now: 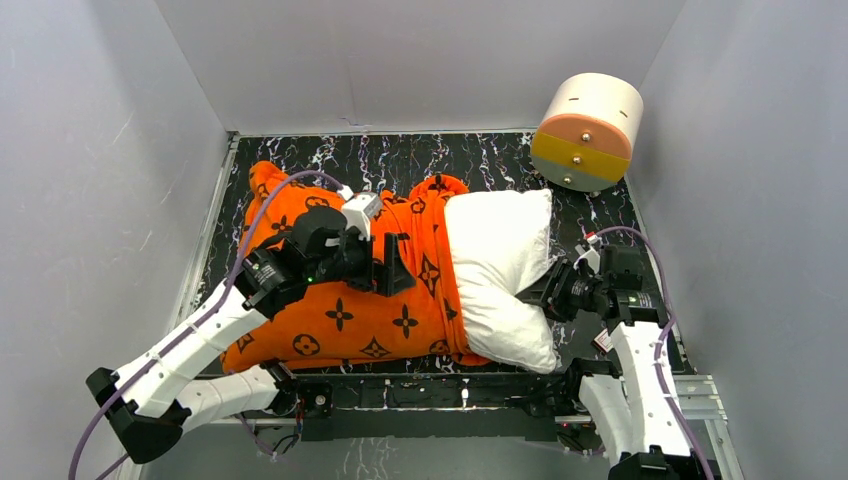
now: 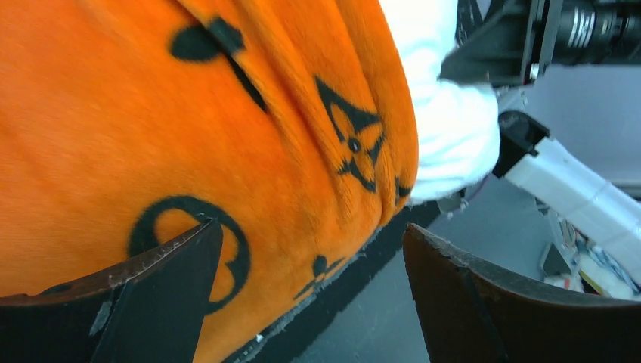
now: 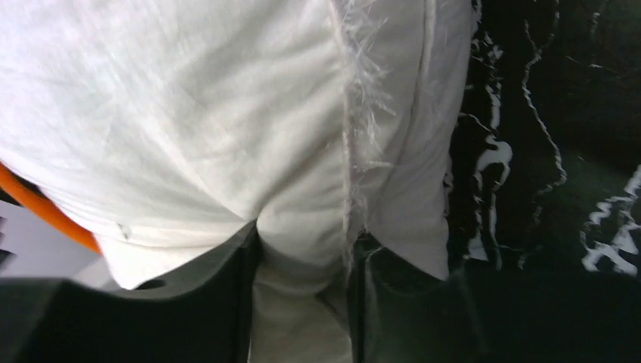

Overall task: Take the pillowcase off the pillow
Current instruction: Remove the pillow from the pillowcase.

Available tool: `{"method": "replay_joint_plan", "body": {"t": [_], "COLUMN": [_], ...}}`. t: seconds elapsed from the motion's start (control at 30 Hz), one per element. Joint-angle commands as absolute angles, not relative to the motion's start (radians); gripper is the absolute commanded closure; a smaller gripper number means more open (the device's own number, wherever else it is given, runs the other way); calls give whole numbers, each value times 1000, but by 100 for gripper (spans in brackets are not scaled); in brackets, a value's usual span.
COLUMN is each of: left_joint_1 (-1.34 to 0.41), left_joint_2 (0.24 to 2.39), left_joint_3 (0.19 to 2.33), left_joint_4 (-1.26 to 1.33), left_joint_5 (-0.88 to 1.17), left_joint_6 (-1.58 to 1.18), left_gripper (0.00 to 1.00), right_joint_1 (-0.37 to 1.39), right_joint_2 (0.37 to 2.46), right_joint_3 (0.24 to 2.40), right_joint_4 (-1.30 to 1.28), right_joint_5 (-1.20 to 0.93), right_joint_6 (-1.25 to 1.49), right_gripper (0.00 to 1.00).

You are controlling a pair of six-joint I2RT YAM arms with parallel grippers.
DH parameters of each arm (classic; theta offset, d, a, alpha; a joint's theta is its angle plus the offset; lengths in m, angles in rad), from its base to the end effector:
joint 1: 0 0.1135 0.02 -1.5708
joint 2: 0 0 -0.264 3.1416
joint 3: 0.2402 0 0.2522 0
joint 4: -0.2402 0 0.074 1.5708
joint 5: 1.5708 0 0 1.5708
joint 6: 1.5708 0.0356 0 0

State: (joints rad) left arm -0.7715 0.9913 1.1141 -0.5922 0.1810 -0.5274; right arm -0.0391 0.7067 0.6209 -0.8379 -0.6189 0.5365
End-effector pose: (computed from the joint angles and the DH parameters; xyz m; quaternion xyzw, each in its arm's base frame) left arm 0.1449 -0.1499 0.3746 0.1503 0.8366 -0.3765 0.3685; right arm 0.1312 0.0155 0.2415 0.1635 0.8934 0.3544 0.2224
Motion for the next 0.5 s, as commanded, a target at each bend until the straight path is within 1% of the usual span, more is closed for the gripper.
{"method": "replay_joint_plan", "body": {"t": [0.0,0.1,0.13,0.23,0.3,0.37,0.47], "left_joint_1": [-847,-934,-961,-1018,-1052,-1097,-1154], "left_joint_2": [997,992,981,944,929,924,962], "left_joint_3": [1076,1053,1046,1024,996,920,847], "left_joint_4": [-579,-580,-580,-577,-560,-484,-356], "left_joint_5": [251,182,141,102,102,119,72], "left_joint_6": [-605,-646,-664,-716,-754,-801,-863], "left_gripper": [10,8,8,7,7,6,4], "right_joint_1": [-39,-39,-38,-38,-35,-33,-10], "right_joint_2": [732,750,754,762,758,767,817], "right_joint_3": [587,553,543,531,527,524,521], "right_joint_4": [-640,-509,-462,-377,-333,-303,-255], "right_joint_5": [-706,-664,-659,-601,-565,-543,-569], "right_joint_6": [681,829,870,969,1013,1033,1035], "right_gripper": [66,82,89,98,100,100,100]}}
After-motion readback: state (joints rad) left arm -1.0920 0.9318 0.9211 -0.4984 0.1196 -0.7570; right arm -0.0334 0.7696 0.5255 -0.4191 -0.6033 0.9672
